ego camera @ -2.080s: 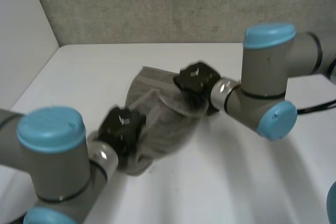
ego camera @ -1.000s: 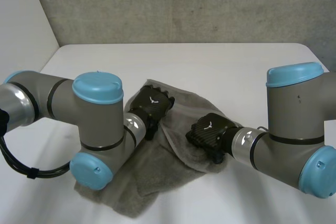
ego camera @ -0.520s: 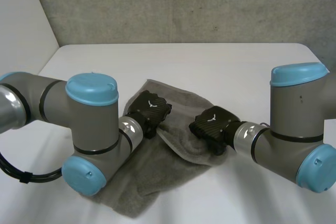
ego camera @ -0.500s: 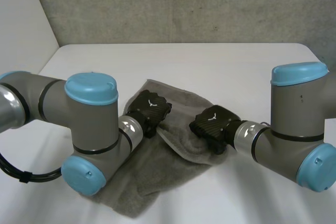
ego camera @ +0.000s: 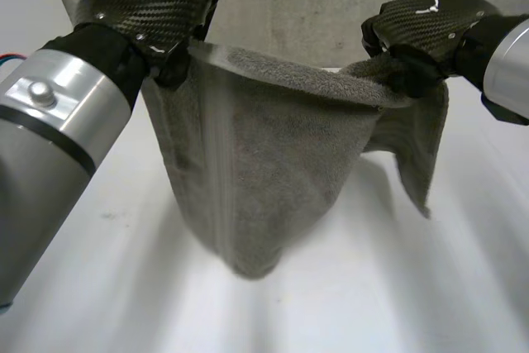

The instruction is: Fold the towel.

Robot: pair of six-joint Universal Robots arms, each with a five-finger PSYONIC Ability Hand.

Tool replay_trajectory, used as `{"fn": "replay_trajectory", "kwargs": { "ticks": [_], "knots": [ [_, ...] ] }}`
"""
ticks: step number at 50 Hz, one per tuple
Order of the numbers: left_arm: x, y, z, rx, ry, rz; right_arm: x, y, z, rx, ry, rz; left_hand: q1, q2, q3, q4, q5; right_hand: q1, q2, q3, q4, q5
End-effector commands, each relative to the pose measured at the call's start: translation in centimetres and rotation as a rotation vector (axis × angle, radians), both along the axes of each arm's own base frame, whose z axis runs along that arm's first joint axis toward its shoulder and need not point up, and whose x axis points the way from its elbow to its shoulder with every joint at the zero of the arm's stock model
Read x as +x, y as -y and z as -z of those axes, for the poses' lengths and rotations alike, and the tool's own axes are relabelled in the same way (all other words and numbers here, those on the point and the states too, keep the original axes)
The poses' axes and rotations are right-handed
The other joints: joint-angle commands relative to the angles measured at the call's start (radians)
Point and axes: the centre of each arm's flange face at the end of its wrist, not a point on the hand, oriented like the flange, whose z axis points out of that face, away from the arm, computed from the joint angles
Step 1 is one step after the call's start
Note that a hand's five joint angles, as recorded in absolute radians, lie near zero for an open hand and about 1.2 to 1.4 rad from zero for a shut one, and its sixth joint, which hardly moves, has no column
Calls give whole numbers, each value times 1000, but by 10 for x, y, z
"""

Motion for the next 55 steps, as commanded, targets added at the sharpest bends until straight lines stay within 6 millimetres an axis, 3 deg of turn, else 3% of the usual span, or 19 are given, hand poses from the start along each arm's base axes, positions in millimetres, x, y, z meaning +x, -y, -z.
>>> {"fn": "replay_trajectory", "kwargs": {
  "ticks": [1, 2, 4, 7, 10, 12, 16, 20, 27, 29, 31, 32, 34, 35, 39, 46, 49, 51, 55],
  "knots": [
    [7, 9, 49, 126, 94, -36, 6, 6, 25, 103, -101, -22, 217, 179, 180, 179, 194, 98, 116, 66, 62, 92],
    [7, 9, 49, 127, 94, -36, 6, 6, 25, 103, -101, -22, 217, 179, 180, 179, 194, 98, 116, 66, 62, 92],
    [3, 24, 89, 228, 165, -50, 12, 22, 49, 140, -173, -27, 217, 179, 180, 179, 194, 98, 116, 66, 62, 92],
    [-3, 42, 115, 284, 201, -65, 27, 33, 63, 151, -182, -63, 217, 179, 180, 179, 194, 98, 116, 66, 62, 92],
    [-7, 56, 118, 269, 190, -74, 37, 40, 70, 148, -174, -77, 217, 179, 180, 179, 194, 98, 116, 66, 62, 92],
    [-17, 89, 108, 188, 131, -102, 56, 67, 69, 56, -99, -74, 217, 179, 180, 179, 194, 98, 116, 66, 62, 92],
    [-24, 121, 80, 60, 37, -137, 69, 99, 49, -103, 42, -41, 217, 179, 180, 179, 194, 98, 116, 66, 62, 92],
    [-14, 152, 22, -127, -154, -258, 74, 122, 13, -311, 223, 12, 217, 179, 180, 179, 194, 98, 116, 66, 62, 92],
    [2, 147, 2, -129, -279, -305, 71, 109, 13, -253, 209, -18, 217, 179, 180, 179, 194, 98, 116, 66, 62, 92],
    [5, 141, 13, -84, -263, -300, 71, 103, 23, -197, 177, -39, 217, 179, 180, 179, 194, 98, 116, 66, 62, 92],
    [10, 129, 48, 15, -196, -297, 71, 92, 49, -96, 94, -96, 217, 179, 180, 179, 194, 98, 116, 66, 62, 92],
    [10, 129, 48, 16, -196, -297, 71, 92, 49, -95, 93, -96, 217, 179, 180, 179, 194, 98, 116, 66, 62, 92],
    [18, 118, 88, 117, -113, -288, 71, 80, 78, -22, -24, -150, 217, 179, 180, 179, 194, 98, 116, 66, 62, 92],
    [19, 118, 88, 118, -112, -288, 71, 80, 78, -22, -24, -150, 217, 179, 180, 179, 194, 98, 116, 66, 62, 92],
    [44, 111, 130, 236, -36, -323, 67, 66, 121, 54, -227, -216, 217, 179, 180, 179, 194, 98, 116, 66, 62, 92],
    [66, 112, 154, 296, -8, -382, 71, 61, 158, 102, -343, -282, 217, 179, 180, 179, 194, 93, 111, 61, 58, 87],
    [70, 115, 153, 288, -14, -395, 74, 67, 160, 111, -286, -253, 217, 179, 180, 179, 194, -192, -174, -224, -227, -198],
    [72, 117, 145, 267, -30, -400, 76, 73, 159, 144, -191, -211, 217, 179, 180, 179, 194, -931, -913, -964, -967, -938],
    [74, 118, 135, 244, -46, -402, 72, 78, 156, 197, -94, -156, 217, 179, 180, 179, 194, -982, -964, -1014, -1017, -988]
  ]
}}
